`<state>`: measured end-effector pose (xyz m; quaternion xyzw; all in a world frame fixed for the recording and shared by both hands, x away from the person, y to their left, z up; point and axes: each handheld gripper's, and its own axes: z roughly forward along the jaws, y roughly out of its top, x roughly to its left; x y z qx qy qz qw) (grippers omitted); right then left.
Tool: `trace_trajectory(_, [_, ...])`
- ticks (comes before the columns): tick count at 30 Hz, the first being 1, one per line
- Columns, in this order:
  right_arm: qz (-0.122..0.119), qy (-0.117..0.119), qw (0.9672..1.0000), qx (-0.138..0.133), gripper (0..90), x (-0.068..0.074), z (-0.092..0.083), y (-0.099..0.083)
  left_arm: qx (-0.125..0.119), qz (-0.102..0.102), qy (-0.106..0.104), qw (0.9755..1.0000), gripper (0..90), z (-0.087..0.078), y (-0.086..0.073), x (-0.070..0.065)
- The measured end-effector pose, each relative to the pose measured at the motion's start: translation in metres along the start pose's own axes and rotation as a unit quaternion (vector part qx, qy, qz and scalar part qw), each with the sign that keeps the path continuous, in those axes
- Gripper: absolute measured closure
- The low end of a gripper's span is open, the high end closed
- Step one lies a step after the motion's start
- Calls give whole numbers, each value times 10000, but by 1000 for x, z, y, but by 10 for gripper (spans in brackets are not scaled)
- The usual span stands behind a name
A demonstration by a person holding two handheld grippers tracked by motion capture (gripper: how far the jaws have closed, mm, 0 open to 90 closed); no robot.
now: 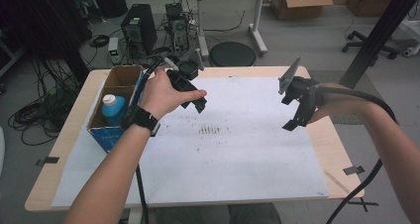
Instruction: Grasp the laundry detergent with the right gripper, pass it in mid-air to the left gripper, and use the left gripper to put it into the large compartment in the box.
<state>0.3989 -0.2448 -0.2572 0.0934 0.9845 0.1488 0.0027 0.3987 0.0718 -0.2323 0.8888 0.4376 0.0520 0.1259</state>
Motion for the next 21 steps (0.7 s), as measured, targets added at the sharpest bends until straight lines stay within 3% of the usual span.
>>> trace_trajectory(21, [10, 8, 10000, 2, 38, 1, 2, -1, 47, 206, -111, 9997, 45, 2, 3, -7])
